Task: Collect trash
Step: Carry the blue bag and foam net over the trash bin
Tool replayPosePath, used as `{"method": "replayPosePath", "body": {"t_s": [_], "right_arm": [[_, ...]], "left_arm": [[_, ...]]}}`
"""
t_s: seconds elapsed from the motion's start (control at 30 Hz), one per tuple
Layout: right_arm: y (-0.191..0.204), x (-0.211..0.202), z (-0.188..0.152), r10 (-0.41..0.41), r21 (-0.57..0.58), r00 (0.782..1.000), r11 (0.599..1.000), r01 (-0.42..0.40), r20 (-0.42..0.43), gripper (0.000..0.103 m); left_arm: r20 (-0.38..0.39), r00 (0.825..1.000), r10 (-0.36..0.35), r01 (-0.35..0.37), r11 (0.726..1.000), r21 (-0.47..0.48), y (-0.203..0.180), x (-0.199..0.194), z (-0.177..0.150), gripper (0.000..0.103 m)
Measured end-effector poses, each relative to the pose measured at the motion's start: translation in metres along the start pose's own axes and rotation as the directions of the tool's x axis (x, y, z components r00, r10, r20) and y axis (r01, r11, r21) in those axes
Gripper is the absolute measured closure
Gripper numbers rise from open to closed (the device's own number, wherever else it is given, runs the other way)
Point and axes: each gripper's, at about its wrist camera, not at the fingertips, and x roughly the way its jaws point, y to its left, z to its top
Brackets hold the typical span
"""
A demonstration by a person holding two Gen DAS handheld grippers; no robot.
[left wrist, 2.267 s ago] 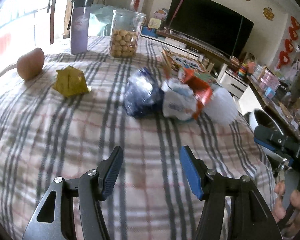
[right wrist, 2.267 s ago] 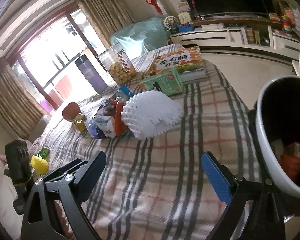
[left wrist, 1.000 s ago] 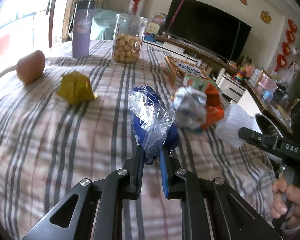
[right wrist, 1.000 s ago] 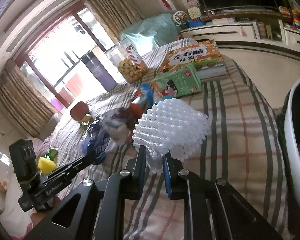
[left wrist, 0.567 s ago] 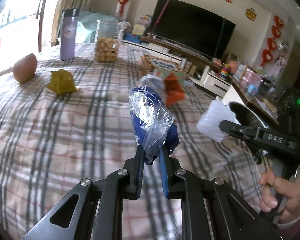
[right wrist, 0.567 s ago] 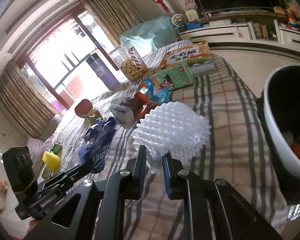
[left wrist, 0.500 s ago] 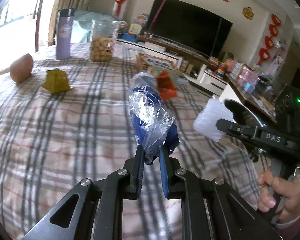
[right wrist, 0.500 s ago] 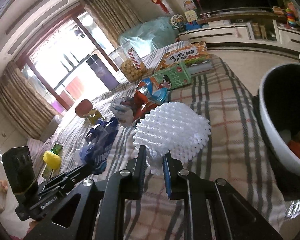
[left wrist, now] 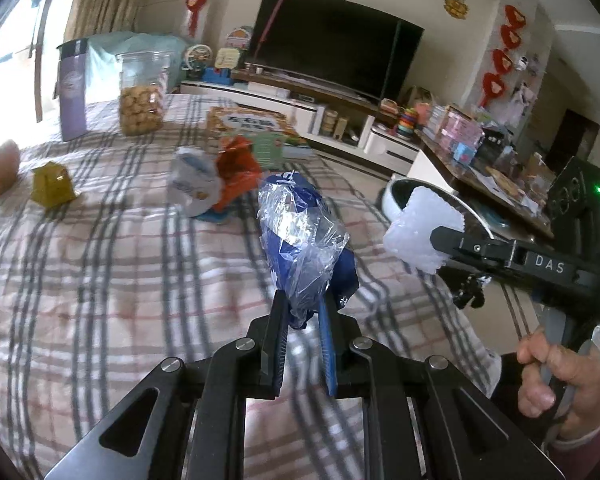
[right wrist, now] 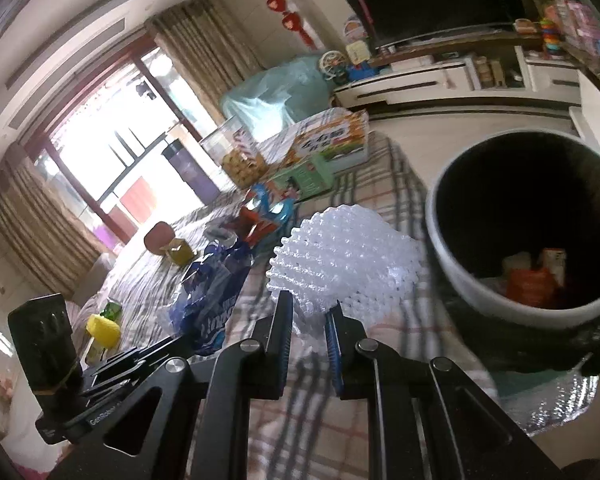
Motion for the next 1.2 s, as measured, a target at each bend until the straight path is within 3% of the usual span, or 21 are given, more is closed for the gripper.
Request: {"method": "replayPosePath", "body": {"t_s": [0.5,1.2], "right_arm": [[-0.051,-0.050,0.013,-0.089,0.070,0.993,0.994,0.084,0.079,0.087],[-0.083,-0.068,0.019,-0.141,0.112,0.984,0.985,0.129,0.109,0.087]], "left_arm": [[-0.021,0.997,-0.079,0.081,0.991,0.109,-0.053,0.044,0.024,0.090],[-0.043,0.994,-0.103,0.109,0.978,0.178,-0.092,0.079,0.039,0.089]]}}
